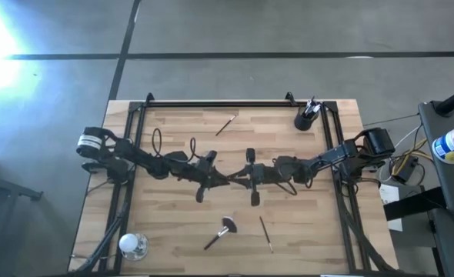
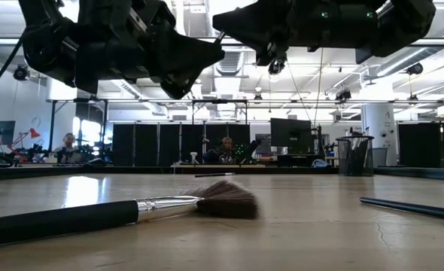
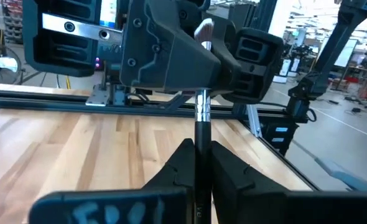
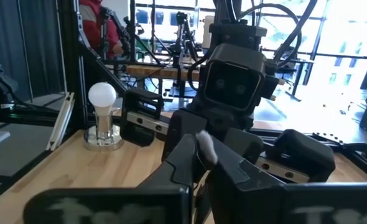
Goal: Put items in baskets/containers
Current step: Put the foundation brush into the pen holder, then put the eyeshadow brush into the pen holder
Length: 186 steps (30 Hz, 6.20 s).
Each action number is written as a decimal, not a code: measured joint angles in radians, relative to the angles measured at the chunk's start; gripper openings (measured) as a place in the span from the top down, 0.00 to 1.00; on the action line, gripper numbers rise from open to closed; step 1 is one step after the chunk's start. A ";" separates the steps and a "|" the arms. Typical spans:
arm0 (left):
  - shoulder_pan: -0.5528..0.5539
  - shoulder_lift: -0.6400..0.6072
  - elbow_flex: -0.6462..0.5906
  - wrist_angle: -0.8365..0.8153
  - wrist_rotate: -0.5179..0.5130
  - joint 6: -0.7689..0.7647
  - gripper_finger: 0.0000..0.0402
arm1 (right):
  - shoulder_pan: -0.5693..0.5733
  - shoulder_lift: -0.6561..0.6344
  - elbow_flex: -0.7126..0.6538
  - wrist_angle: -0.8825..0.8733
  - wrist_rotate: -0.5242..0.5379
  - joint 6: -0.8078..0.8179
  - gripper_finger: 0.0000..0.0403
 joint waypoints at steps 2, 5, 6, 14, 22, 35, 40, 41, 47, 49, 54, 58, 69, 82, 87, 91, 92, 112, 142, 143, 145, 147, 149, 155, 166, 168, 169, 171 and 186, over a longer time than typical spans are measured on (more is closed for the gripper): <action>0.000 0.000 0.000 -0.002 -0.001 -0.003 0.91 | 0.000 0.001 0.000 0.000 0.000 -0.001 0.96; 0.000 -0.001 -0.001 -0.004 -0.004 -0.028 0.87 | 0.000 0.001 0.000 0.000 0.000 -0.003 0.96; 0.000 -0.001 -0.001 -0.005 -0.010 -0.048 0.86 | 0.000 0.001 0.000 0.000 0.000 -0.004 0.96; 0.001 -0.021 -0.002 -0.097 -0.025 -0.083 0.79 | 0.000 0.001 -0.001 0.000 0.001 -0.015 0.96; 0.003 -0.102 -0.006 -0.211 -0.057 -0.031 0.72 | 0.000 0.001 -0.006 -0.008 0.003 -0.008 0.97; 0.013 -0.282 -0.143 -0.269 -0.109 0.053 0.71 | -0.001 -0.009 -0.007 -0.048 0.052 0.000 0.97; 0.014 -0.310 -0.199 -0.268 -0.145 0.079 0.71 | -0.008 -0.082 -0.008 -0.192 0.134 0.019 0.97; 0.014 -0.311 -0.205 -0.268 -0.145 0.079 0.71 | -0.011 -0.106 -0.008 -0.234 0.158 0.025 0.97; 0.014 -0.308 -0.228 -0.236 -0.145 0.080 0.71 | -0.042 -0.323 -0.011 -0.597 0.340 0.073 0.97; 0.014 -0.308 -0.234 -0.232 -0.145 0.080 0.71 | -0.063 -0.403 -0.019 -0.734 0.422 0.094 0.97; 0.014 -0.307 -0.246 -0.225 -0.144 0.080 0.71 | -0.146 -0.605 -0.066 -1.044 0.626 0.219 0.97; 0.014 -0.307 -0.248 -0.224 -0.144 0.080 0.71 | -0.245 -0.757 -0.102 -1.216 0.745 0.322 0.97; 0.014 -0.307 -0.247 -0.222 -0.144 0.079 0.71 | -0.599 -0.884 -0.158 -1.242 0.785 0.271 0.97; 0.015 -0.307 -0.248 -0.228 -0.143 0.077 0.71 | -0.836 -0.746 -0.162 -1.241 0.549 0.286 0.97; 0.015 -0.307 -0.248 -0.230 -0.143 0.077 0.71 | -0.854 -0.705 -0.162 -1.241 0.541 0.302 0.97; 0.014 -0.307 -0.248 -0.231 -0.143 0.076 0.71 | -0.857 -0.675 -0.162 -1.241 0.539 0.323 0.97; 0.014 -0.307 -0.248 -0.231 -0.143 0.076 0.71 | -0.858 -0.668 -0.162 -1.241 0.539 0.329 0.97; 0.014 -0.307 -0.248 -0.231 -0.140 0.063 0.71 | -0.855 -0.683 -0.159 -1.243 0.508 0.317 0.76; 0.172 -0.151 -0.121 -0.425 -0.412 -0.115 0.83 | -0.390 -0.673 -0.360 -0.493 0.502 0.205 0.98; 0.179 -0.136 -0.106 -0.440 -0.412 -0.120 0.83 | -0.390 -0.665 -0.366 -0.475 0.502 0.205 0.98; 0.189 -0.100 -0.075 -0.477 -0.412 -0.128 0.81 | -0.390 -0.652 -0.376 -0.463 0.502 0.205 0.98; 0.195 -0.066 -0.040 -0.519 -0.412 -0.131 0.79 | -0.390 -0.642 -0.378 -0.460 0.502 0.206 0.98; 0.199 -0.035 -0.001 -0.551 -0.413 -0.129 0.76 | -0.390 -0.630 -0.378 -0.454 0.501 0.206 0.98; 0.234 0.034 0.105 -0.645 -0.418 -0.097 0.69 | -0.390 -0.609 -0.373 -0.448 0.501 0.206 0.98; 0.414 0.092 0.190 -0.727 -0.413 -0.077 0.68 | -0.390 -0.600 -0.373 -0.446 0.499 0.203 0.98; 0.449 0.110 0.202 -0.731 -0.381 -0.073 0.68 | -0.390 -0.600 -0.373 -0.445 0.500 0.202 0.98; 0.463 0.122 0.207 -0.731 -0.365 -0.070 0.68 | -0.390 -0.600 -0.373 -0.445 0.500 0.201 0.98; 0.485 0.149 0.224 -0.736 -0.348 -0.058 0.68 | -0.390 -0.600 -0.373 -0.443 0.500 0.201 0.98; 0.518 0.240 0.295 -0.886 -0.351 0.003 0.84 | -0.391 -0.600 -0.373 -0.446 0.498 0.201 0.98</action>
